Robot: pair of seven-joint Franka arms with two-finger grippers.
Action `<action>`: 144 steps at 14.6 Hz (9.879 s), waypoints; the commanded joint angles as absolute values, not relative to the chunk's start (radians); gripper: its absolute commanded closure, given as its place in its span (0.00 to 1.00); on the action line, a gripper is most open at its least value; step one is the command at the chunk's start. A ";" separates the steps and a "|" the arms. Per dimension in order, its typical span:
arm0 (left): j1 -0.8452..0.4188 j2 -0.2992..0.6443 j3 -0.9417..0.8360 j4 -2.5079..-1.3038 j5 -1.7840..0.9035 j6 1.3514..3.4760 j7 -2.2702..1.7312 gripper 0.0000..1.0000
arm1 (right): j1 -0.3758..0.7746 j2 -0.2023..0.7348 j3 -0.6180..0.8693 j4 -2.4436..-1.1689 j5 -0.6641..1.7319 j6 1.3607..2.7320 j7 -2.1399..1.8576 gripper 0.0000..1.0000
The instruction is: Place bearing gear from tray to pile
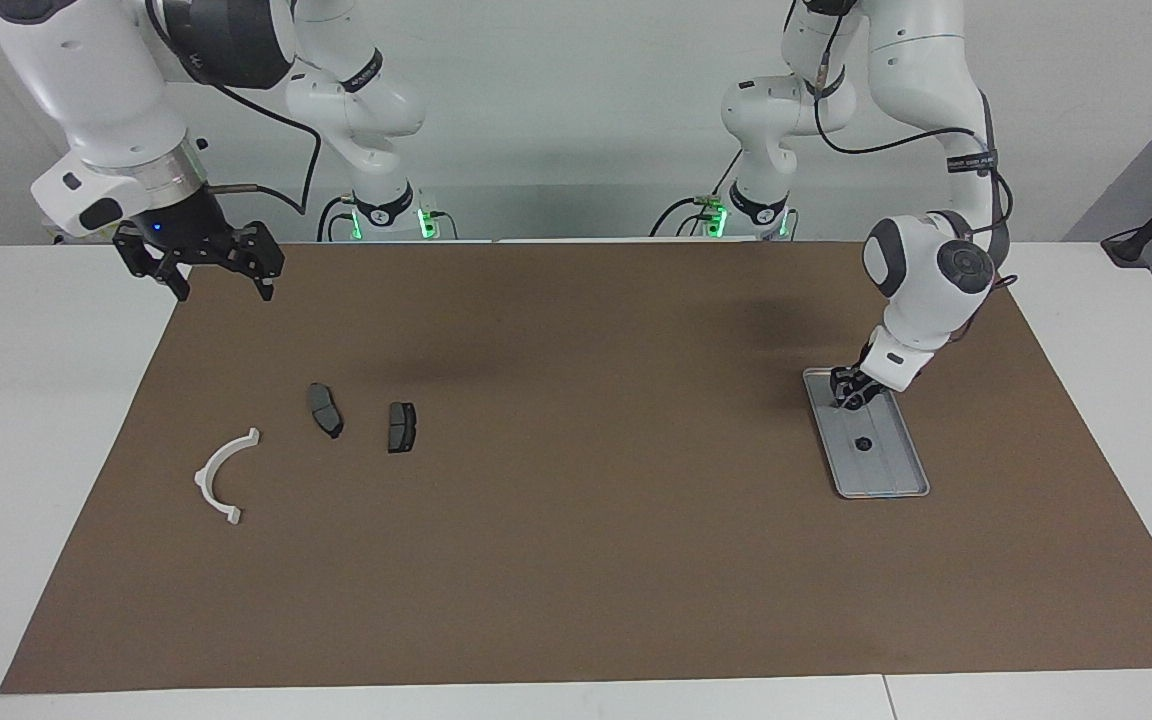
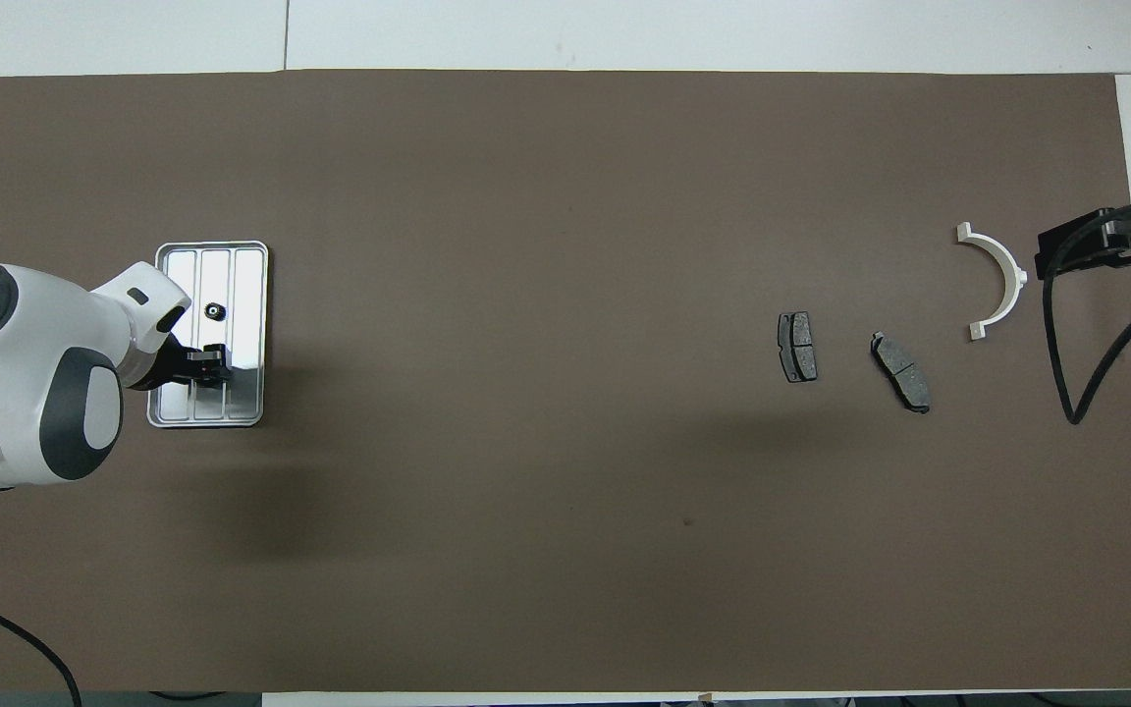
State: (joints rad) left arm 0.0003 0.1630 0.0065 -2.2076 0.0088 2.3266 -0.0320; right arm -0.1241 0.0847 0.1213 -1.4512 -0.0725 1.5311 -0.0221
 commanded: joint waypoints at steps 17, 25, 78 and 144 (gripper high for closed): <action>-0.386 0.252 0.006 -1.899 0.012 2.167 -0.740 1.00 | -0.121 0.064 0.132 -1.399 -0.074 1.434 -0.055 0.00; -0.548 0.439 0.005 -1.769 0.012 2.299 -1.023 1.00 | -0.132 0.078 0.132 -1.399 -0.063 1.445 -0.054 0.00; -0.032 0.291 0.015 -2.065 0.071 2.434 -0.241 0.50 | 0.560 0.834 0.175 -1.184 -0.166 2.049 1.170 0.00; -0.589 0.434 0.012 -1.865 -0.012 2.389 -1.097 0.10 | -0.089 0.801 0.198 -1.104 -0.109 1.773 0.118 1.00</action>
State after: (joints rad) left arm -0.5716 0.4362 -0.0075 -1.8506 -0.0192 2.3762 -1.0798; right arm -0.0724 0.7979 0.1847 -1.0888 -0.1107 1.7437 0.1430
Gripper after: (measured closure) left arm 0.714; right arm 0.652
